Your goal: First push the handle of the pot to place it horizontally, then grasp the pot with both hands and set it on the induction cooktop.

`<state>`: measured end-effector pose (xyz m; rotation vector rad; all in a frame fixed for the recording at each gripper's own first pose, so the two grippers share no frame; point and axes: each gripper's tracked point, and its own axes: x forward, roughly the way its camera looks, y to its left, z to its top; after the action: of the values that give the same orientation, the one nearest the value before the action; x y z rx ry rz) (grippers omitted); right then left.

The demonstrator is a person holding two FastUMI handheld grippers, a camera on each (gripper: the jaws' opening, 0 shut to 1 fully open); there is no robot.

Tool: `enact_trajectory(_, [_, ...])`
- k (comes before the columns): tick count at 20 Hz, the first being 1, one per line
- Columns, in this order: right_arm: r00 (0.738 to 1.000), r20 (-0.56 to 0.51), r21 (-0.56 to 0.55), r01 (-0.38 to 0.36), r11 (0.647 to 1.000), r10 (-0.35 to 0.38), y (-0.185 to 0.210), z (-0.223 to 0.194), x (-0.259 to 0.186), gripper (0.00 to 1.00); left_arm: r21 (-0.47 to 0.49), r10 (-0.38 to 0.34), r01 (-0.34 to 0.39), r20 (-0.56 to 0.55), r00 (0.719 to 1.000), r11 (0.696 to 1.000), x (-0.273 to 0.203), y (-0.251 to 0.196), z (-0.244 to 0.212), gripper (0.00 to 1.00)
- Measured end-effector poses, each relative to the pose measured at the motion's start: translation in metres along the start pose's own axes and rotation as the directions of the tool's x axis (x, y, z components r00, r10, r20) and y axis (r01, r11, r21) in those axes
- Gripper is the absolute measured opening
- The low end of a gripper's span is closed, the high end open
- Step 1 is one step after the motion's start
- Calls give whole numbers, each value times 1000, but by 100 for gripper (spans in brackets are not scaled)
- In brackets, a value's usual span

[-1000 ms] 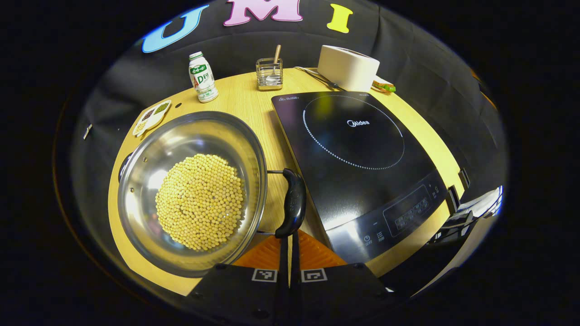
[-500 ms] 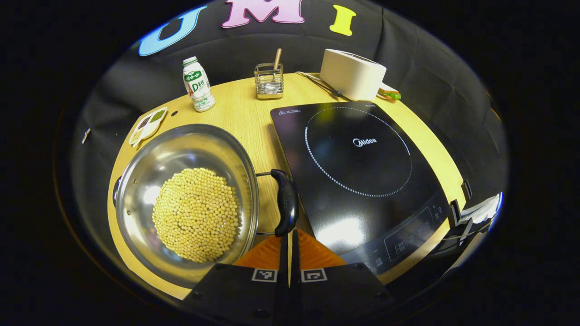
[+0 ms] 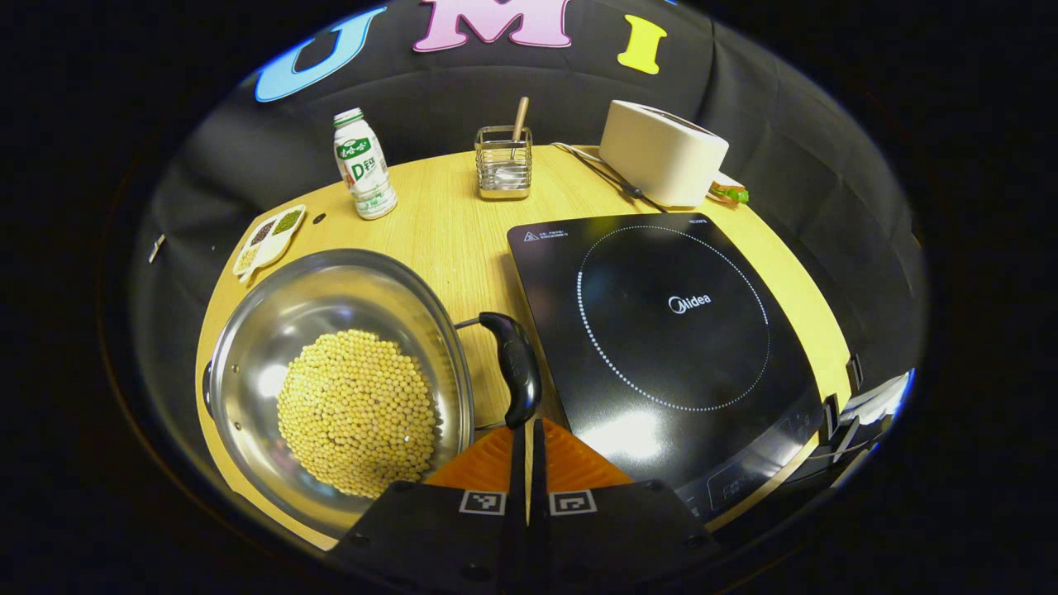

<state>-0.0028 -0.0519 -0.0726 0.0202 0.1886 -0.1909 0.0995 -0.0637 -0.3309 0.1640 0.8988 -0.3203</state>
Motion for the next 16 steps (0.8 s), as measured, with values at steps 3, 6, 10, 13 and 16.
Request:
enact_trajectory(3, [1000, -2, -4, 3, 1000, -3, 1, 0, 2, 97, 8, 1, -1, 2, 1000, 1000, 4, 0, 6, 5])
enact_trajectory(6, [1000, -7, -10, 4, 1000, -4, 2, -2, 1, 97, 3, -4, 4, 6, 1000, 1000, 5, 0, 6, 5])
enact_trajectory(10, [1000, -10, -21, 2, 1000, -2, 6, -3, 0, 97, -18, -10, 10, 27, 1000, 1000, 0, 0, 8, 5])
enact_trajectory(13, [1000, -9, -22, -5, 1000, 5, 12, -2, -2, 97, -48, -33, 36, 52, 998, 998, -10, -4, 5, 5])
enact_trajectory(16, [1000, -11, -29, -18, 999, 18, 22, -2, -3, 97, -68, -47, 54, 109, 993, 996, -28, -8, 8, 5])
